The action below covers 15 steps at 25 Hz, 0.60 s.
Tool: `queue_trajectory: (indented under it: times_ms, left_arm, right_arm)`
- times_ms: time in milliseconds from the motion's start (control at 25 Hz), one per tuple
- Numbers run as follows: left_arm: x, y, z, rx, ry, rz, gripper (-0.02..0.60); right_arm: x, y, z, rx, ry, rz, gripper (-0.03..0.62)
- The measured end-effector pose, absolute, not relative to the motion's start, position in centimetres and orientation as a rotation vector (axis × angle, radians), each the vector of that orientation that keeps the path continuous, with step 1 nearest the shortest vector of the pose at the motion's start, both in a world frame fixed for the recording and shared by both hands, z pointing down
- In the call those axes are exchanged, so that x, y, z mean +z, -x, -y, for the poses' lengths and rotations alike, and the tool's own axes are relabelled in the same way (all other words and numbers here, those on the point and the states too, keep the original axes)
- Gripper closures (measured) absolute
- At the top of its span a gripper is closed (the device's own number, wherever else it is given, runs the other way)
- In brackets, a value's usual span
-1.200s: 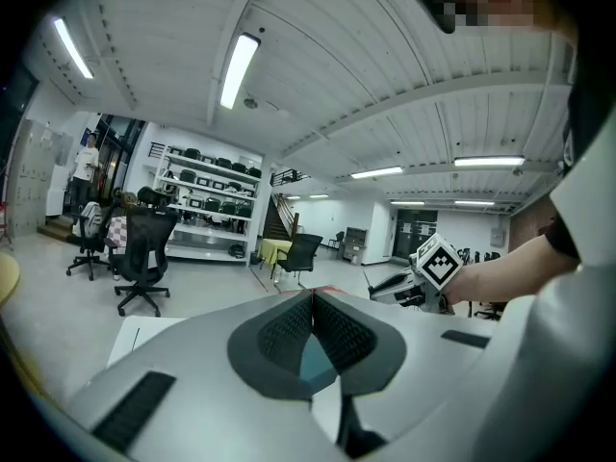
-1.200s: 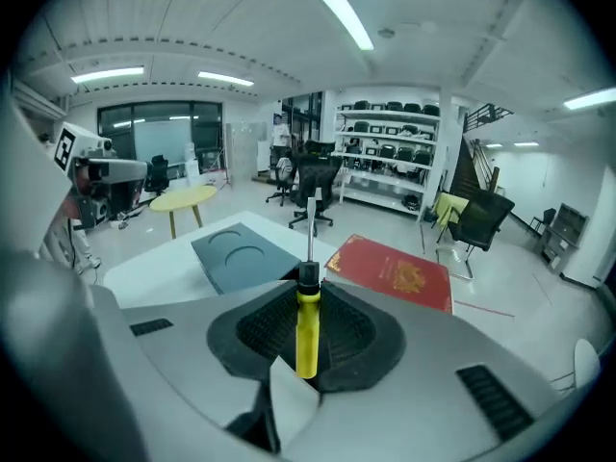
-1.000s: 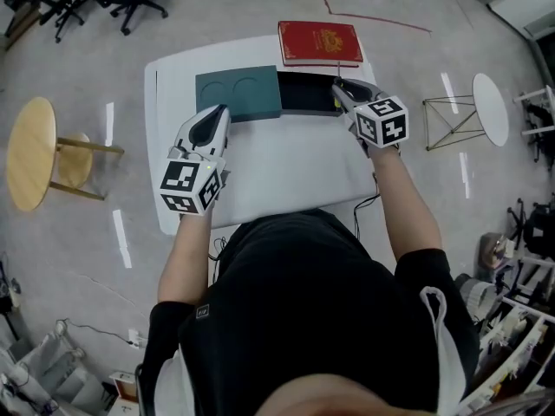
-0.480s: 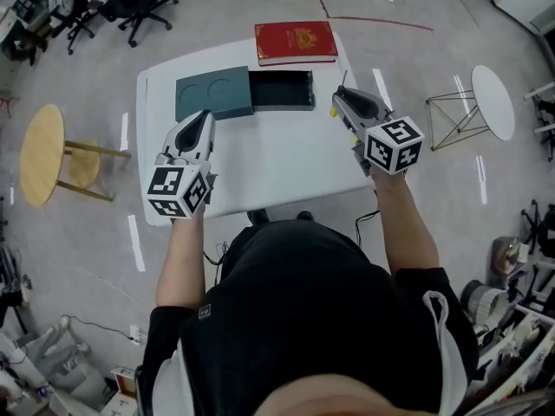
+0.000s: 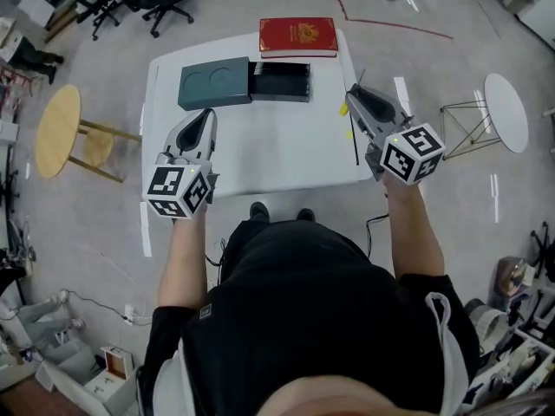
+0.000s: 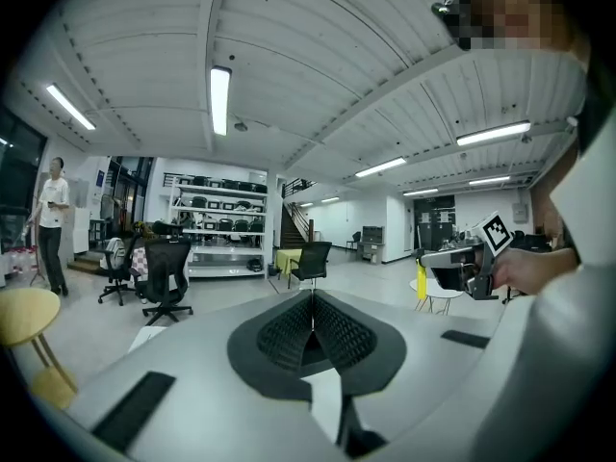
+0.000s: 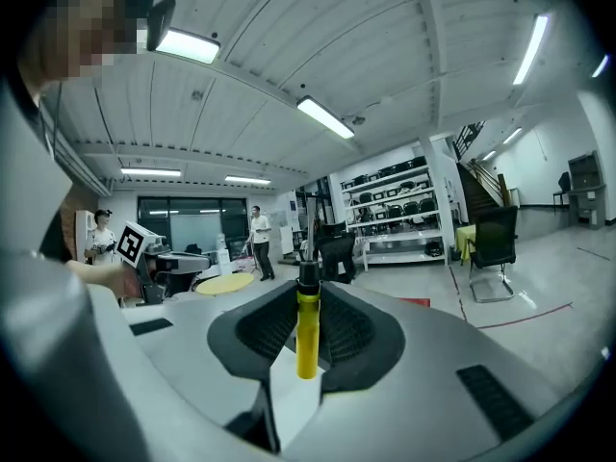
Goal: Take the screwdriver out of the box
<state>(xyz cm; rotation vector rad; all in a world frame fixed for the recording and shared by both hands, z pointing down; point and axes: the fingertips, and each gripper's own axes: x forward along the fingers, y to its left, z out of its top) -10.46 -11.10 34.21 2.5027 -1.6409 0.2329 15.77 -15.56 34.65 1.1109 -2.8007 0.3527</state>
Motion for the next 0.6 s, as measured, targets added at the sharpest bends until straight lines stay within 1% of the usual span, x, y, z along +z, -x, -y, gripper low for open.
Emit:
queue_trajectory:
  times_ms: [280, 600]
  left_arm:
    - [32.8, 11.5, 11.1, 0.229, -2.542, 1.636, 0.565]
    - [32.9, 15.0, 11.3, 0.232, -2.535, 1.65, 0.565]
  right_arm:
    - [32.4, -15.2, 14.3, 0.336, -1.127, 2.869, 0.508]
    - [31.1, -11.3, 14.3, 0.282, -1.082, 2.925, 0.508]
